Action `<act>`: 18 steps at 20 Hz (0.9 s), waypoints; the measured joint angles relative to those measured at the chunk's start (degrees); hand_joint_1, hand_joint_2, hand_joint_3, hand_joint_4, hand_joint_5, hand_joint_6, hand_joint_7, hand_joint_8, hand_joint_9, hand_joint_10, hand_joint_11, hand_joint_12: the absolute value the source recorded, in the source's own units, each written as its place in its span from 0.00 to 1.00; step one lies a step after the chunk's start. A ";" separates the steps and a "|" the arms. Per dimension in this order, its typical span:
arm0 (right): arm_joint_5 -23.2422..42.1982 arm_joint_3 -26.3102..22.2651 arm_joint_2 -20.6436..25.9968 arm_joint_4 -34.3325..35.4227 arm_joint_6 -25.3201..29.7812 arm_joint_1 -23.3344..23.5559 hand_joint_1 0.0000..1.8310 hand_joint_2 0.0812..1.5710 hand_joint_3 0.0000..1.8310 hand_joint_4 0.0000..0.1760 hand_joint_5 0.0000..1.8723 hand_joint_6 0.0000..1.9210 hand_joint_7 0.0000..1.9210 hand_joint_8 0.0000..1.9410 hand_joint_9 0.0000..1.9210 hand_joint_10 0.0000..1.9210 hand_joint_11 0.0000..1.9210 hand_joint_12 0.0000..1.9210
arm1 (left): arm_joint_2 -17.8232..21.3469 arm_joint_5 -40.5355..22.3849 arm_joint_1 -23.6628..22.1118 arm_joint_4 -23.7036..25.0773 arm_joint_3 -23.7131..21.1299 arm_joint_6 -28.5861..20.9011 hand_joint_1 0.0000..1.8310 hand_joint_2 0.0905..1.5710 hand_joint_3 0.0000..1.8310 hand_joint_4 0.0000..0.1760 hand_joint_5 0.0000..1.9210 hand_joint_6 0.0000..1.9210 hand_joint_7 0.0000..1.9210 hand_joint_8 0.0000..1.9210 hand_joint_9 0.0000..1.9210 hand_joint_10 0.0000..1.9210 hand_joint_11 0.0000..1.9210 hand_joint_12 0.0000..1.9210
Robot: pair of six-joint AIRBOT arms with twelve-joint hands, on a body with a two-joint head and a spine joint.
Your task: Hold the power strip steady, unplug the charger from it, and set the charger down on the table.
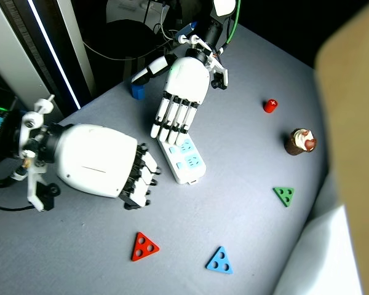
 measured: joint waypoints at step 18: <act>7.69 5.18 -7.39 -11.02 -6.69 -0.94 0.65 0.72 0.00 0.00 0.47 0.59 0.49 0.15 0.49 0.22 0.47 0.26 | 0.37 -0.07 -0.39 0.07 -0.17 -0.22 0.00 0.57 0.00 0.00 0.02 0.00 0.02 0.00 0.02 0.00 0.01 0.00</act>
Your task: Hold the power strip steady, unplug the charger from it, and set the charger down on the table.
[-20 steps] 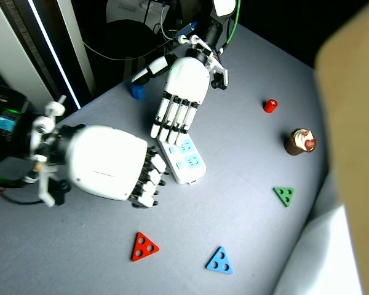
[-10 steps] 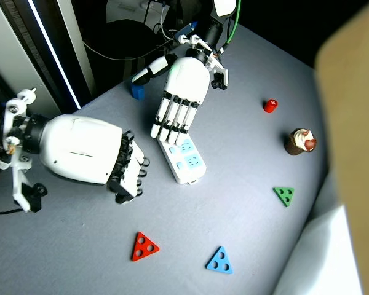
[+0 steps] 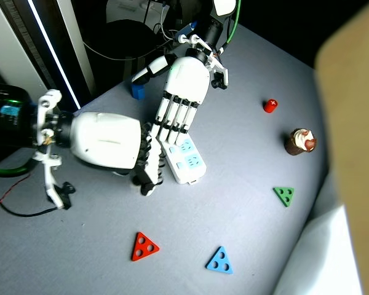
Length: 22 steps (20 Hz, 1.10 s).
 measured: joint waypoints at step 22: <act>1.16 -6.82 5.57 7.58 5.64 -1.01 0.59 0.61 0.00 0.00 0.30 0.00 0.32 0.00 0.35 0.00 0.28 0.26 | 0.07 0.00 -0.26 0.20 0.00 -0.04 0.00 0.56 0.00 0.00 0.02 0.00 0.04 0.00 0.03 0.00 0.02 0.01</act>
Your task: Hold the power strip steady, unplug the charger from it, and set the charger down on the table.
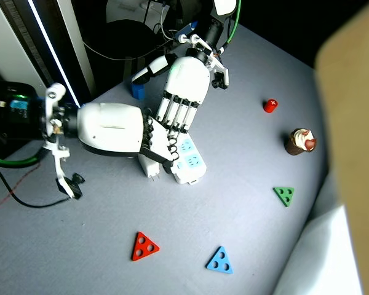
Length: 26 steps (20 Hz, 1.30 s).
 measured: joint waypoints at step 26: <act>-8.50 -7.61 7.52 1.44 5.35 0.92 0.10 0.63 0.01 0.00 0.05 0.00 0.10 0.00 0.10 0.00 0.06 0.11 | 4.98 0.02 -12.98 -2.67 -1.09 -1.44 0.00 0.56 0.00 0.00 0.02 0.00 0.03 0.00 0.03 0.00 0.02 0.01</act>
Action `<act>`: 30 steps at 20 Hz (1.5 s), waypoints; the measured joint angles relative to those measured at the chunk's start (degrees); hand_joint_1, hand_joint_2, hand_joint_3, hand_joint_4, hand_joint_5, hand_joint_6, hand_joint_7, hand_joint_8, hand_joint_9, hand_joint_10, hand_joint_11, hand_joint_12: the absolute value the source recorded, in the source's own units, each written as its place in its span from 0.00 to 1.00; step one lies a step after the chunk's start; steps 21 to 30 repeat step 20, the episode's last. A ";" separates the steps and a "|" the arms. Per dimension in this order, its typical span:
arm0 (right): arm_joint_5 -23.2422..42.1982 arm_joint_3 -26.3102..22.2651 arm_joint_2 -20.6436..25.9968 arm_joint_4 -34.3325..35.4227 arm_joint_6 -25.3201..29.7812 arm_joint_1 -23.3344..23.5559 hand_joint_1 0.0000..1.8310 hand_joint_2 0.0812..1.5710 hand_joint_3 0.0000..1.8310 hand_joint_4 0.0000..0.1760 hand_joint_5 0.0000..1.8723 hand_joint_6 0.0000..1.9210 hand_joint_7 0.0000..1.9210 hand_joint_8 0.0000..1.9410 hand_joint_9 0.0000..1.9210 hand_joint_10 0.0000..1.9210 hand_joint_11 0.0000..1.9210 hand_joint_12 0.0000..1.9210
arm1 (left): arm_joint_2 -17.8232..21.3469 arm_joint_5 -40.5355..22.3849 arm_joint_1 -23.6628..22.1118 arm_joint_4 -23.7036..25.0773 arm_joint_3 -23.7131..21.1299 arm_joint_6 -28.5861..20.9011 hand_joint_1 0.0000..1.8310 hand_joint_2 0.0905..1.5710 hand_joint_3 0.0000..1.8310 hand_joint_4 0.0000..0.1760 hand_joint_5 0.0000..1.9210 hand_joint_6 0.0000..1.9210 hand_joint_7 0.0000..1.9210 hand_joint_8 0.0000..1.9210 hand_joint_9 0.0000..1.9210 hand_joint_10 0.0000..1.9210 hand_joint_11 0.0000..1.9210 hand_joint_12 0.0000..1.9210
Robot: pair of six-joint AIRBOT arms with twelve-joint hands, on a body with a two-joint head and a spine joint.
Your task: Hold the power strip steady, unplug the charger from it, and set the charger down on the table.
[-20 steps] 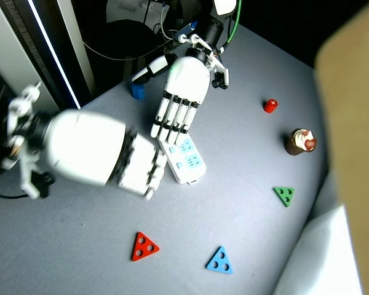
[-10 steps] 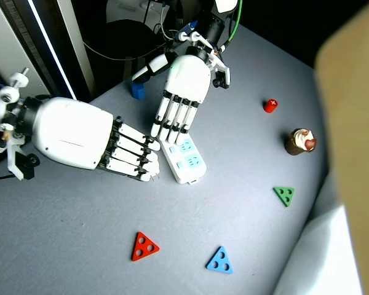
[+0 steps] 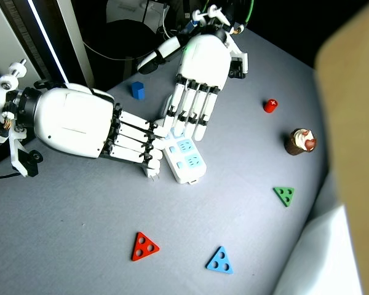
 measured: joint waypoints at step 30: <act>-9.20 -0.13 0.07 -12.81 0.04 6.01 0.16 0.64 0.00 0.00 0.11 0.00 0.16 0.00 0.17 0.00 0.12 0.11 | 2.43 0.68 -2.01 -1.05 -2.34 -0.39 0.00 0.57 0.00 0.00 0.03 0.00 0.04 0.00 0.04 0.00 0.04 0.01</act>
